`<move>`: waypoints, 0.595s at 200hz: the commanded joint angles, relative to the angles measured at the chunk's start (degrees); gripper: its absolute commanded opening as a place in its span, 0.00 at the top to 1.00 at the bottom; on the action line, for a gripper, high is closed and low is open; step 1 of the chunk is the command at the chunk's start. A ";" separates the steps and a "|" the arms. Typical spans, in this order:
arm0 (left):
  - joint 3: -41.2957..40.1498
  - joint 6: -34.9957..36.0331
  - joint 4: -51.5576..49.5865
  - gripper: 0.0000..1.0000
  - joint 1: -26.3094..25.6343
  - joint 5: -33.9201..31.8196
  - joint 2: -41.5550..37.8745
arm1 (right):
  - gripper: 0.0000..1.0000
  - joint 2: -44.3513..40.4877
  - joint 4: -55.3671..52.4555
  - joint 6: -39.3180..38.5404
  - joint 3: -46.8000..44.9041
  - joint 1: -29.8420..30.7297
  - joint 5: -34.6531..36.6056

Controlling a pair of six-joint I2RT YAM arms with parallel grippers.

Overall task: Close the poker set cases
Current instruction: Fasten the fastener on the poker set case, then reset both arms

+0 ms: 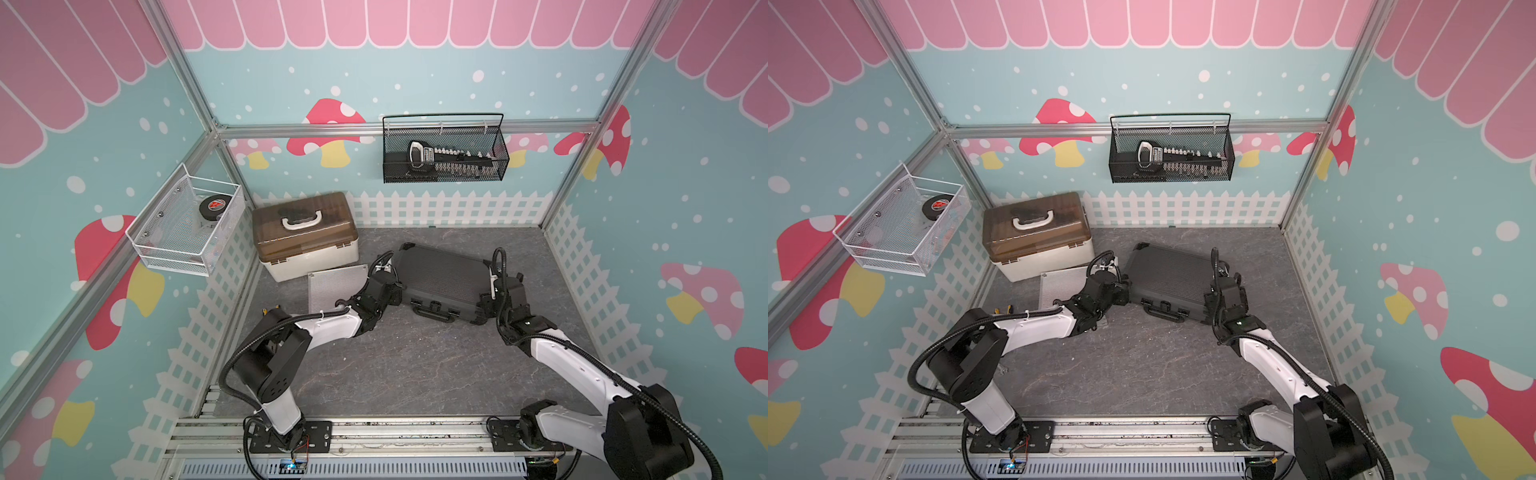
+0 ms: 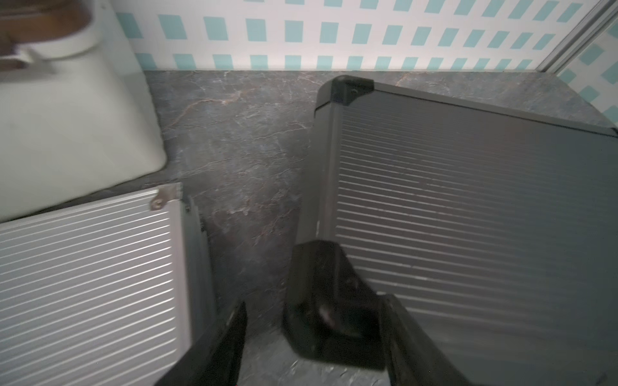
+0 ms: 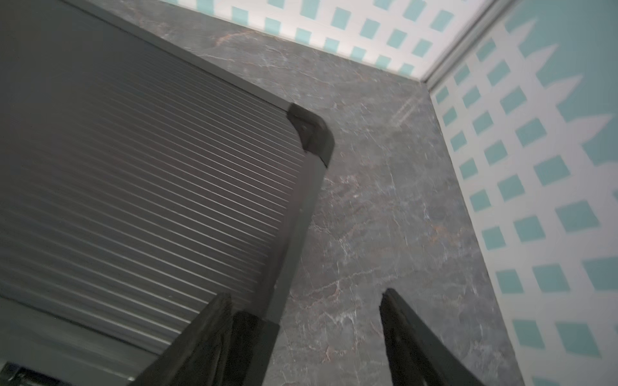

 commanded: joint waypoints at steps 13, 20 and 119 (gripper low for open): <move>-5.03 3.75 -1.99 0.24 0.10 -13.73 -9.77 | 0.21 -0.88 7.26 1.73 -4.41 -3.62 1.00; -6.25 4.37 -1.90 0.22 0.21 -16.24 -11.70 | 0.19 -0.83 6.89 1.80 -4.18 -4.21 0.89; -27.15 6.19 4.65 0.20 11.19 -25.70 -36.48 | 0.16 9.49 38.39 -4.85 -14.00 -10.25 -4.79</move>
